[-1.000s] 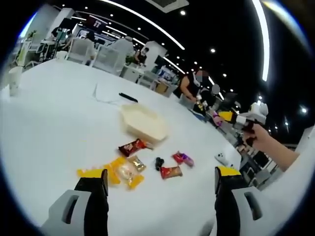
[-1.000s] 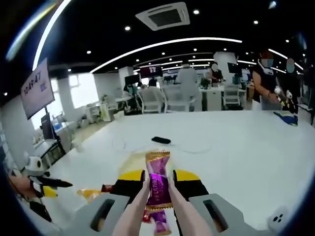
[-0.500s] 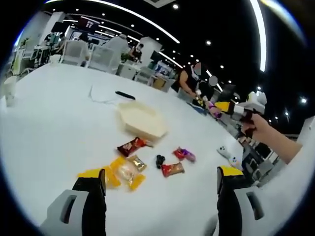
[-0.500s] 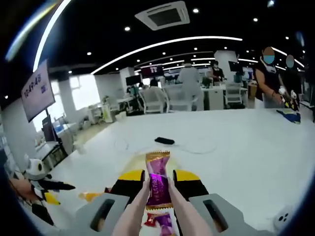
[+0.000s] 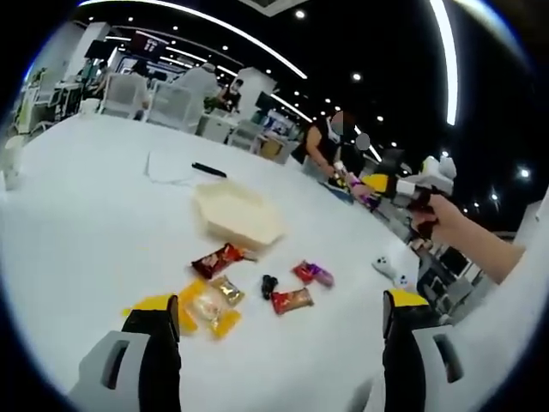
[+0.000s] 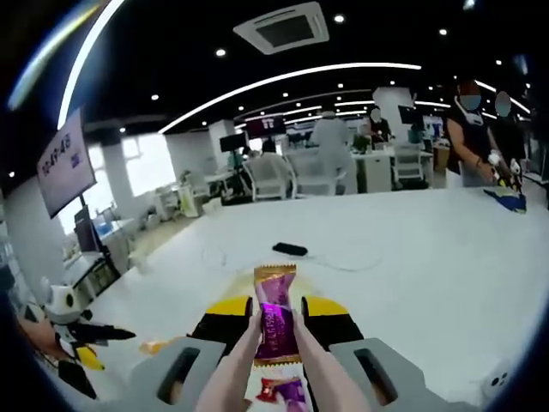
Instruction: Place the target food into the container with the food tongs after gripping and lifting it, then release it inside without dropping or visibly crushing the food.
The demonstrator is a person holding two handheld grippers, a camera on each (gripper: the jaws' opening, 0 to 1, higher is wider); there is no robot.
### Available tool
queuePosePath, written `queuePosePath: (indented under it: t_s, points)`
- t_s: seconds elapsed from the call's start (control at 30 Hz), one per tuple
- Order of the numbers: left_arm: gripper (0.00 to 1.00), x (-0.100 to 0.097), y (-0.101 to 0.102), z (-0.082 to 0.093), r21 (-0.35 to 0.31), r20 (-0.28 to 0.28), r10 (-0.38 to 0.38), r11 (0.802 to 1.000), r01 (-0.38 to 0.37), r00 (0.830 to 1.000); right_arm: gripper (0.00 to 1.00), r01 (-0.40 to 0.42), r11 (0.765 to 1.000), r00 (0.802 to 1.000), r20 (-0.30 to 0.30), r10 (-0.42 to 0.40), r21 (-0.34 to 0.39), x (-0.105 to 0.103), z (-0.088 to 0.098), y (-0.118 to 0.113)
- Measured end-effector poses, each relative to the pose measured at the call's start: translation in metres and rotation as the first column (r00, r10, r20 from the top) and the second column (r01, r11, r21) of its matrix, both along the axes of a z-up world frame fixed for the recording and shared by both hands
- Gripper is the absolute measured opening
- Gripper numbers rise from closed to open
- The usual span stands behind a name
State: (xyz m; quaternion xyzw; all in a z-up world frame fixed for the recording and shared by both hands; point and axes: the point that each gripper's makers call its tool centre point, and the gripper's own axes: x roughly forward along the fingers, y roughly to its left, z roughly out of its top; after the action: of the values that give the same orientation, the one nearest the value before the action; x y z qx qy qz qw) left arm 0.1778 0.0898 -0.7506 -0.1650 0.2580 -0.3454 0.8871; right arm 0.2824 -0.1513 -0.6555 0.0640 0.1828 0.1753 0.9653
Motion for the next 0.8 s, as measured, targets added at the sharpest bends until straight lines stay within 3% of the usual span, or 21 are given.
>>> queuePosePath:
  t_s: [0.03, 0.07, 0.13, 0.27, 0.37, 0.8]
  points:
    - [0.99, 0.010, 0.003, 0.012, -0.006, 0.102, 0.039, 0.999, -0.038, 0.994, 0.21, -0.001, 1.000, 1.000, 0.000, 0.001, 0.001, 0.000, 0.000, 0.000]
    - [0.99, 0.013, 0.004, 0.019, -0.024, 0.147, 0.052, 0.999, -0.049, 0.988, 0.21, -0.001, 1.000, 1.000, 0.000, 0.001, 0.001, 0.000, 0.000, 0.001]
    - [0.99, 0.013, 0.005, 0.025, -0.057, 0.146, 0.076, 0.996, -0.068, 0.986, 0.21, -0.004, 1.000, 1.000, 0.001, 0.004, 0.003, 0.001, 0.000, 0.003]
    - [0.99, 0.015, 0.002, 0.034, -0.059, 0.193, 0.063, 0.997, -0.053, 0.979, 0.21, -0.008, 1.000, 1.000, 0.004, 0.008, 0.007, 0.002, 0.001, 0.006]
    - [0.99, 0.010, -0.001, 0.023, -0.003, 0.132, 0.020, 1.000, -0.020, 0.991, 0.21, -0.011, 1.000, 1.000, 0.004, 0.011, 0.009, 0.004, 0.001, 0.008]
    - [0.99, 0.005, -0.005, 0.024, 0.023, 0.130, 0.011, 1.000, -0.014, 0.991, 0.22, -0.021, 1.000, 1.000, 0.008, 0.020, 0.021, 0.011, 0.003, 0.013]
